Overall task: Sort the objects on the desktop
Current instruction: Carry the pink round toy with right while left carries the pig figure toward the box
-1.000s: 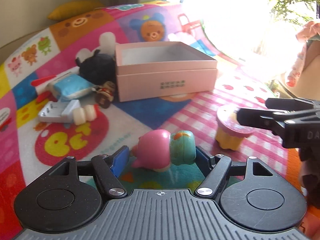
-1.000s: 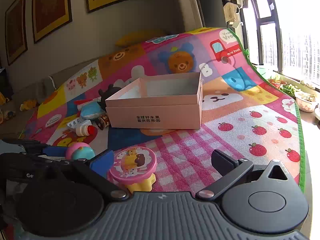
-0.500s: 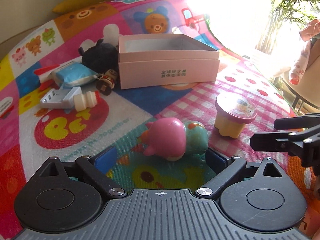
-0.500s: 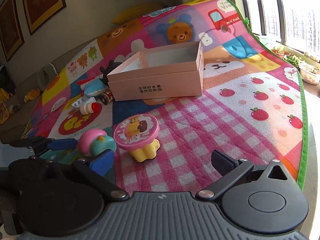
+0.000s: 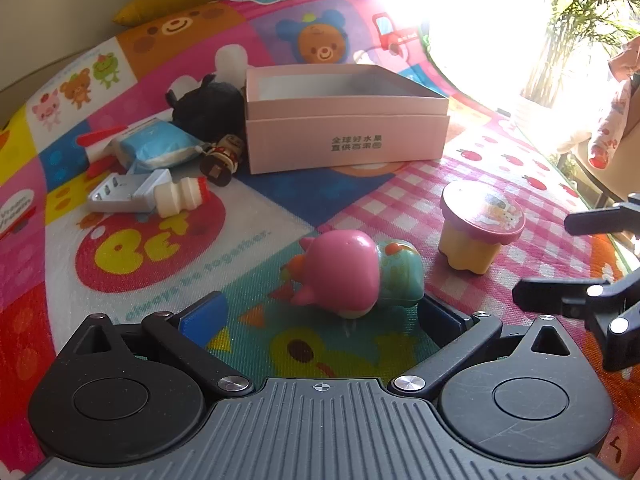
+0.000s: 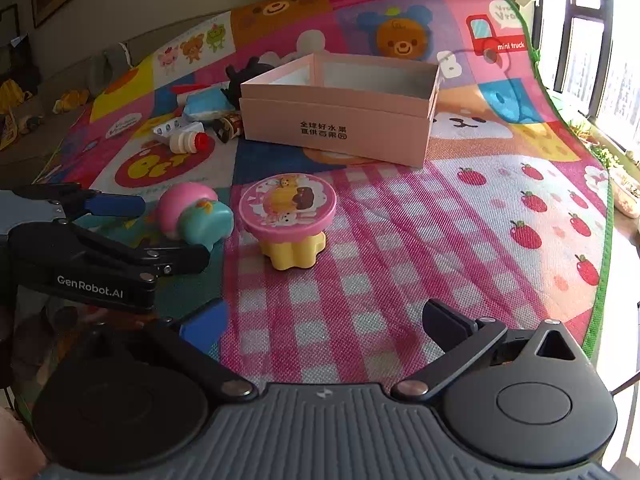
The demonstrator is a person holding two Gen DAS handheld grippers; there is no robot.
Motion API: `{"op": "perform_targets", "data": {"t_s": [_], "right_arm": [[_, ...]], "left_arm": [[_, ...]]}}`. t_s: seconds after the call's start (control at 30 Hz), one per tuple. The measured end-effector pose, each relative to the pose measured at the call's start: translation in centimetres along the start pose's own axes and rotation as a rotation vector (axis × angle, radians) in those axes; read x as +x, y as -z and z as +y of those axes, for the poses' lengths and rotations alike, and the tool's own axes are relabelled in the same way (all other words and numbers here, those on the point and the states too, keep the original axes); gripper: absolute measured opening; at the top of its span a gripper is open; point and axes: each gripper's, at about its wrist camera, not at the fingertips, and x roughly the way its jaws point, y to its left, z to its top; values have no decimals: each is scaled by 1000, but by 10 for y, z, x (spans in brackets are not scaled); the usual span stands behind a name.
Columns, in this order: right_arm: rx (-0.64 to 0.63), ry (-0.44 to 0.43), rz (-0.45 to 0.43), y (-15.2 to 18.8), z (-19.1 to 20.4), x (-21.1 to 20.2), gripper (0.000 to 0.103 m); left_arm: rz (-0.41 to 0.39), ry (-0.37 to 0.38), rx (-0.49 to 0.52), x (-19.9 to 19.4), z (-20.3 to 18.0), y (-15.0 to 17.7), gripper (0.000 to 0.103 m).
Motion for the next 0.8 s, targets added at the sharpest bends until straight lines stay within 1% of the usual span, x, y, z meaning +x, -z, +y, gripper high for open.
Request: {"op": "perform_targets", "data": {"t_s": [0.07,0.1,0.17,0.3,0.4,0.43,0.47,0.5,0.7,0.77,0.8], "right_arm": [[0,25,-103,-5,0,-11,101],[0,15,-135,-9,-1,-14,98],[32,-23,-163,-19,-2,-16,93],[85,-61,-125,-33,-2,1,83],[86,-81,-109,-36,3,12,75],[79,-80,-111,-37,5,13,70],[65,-79,-115,-38,8,15,60],[55,-81,-112,-38,9,16,56],[66,-49,-121,-38,4,11,56],[68,-37,-124,-35,2,7,56],[64,-30,-123,-33,1,4,56]], "left_arm": [[-2,-2,1,0,0,0,103],[-2,-2,1,0,0,0,103],[-2,-2,1,0,0,0,103],[-3,-2,1,0,0,0,103],[-3,-1,1,0,0,0,103],[-3,-1,1,0,-1,0,103],[-3,-1,1,0,-1,0,103],[-3,-1,1,0,-1,0,103],[0,2,2,0,-1,0,103],[2,28,-13,0,0,-1,103],[-1,53,-30,0,0,-4,103]]}}
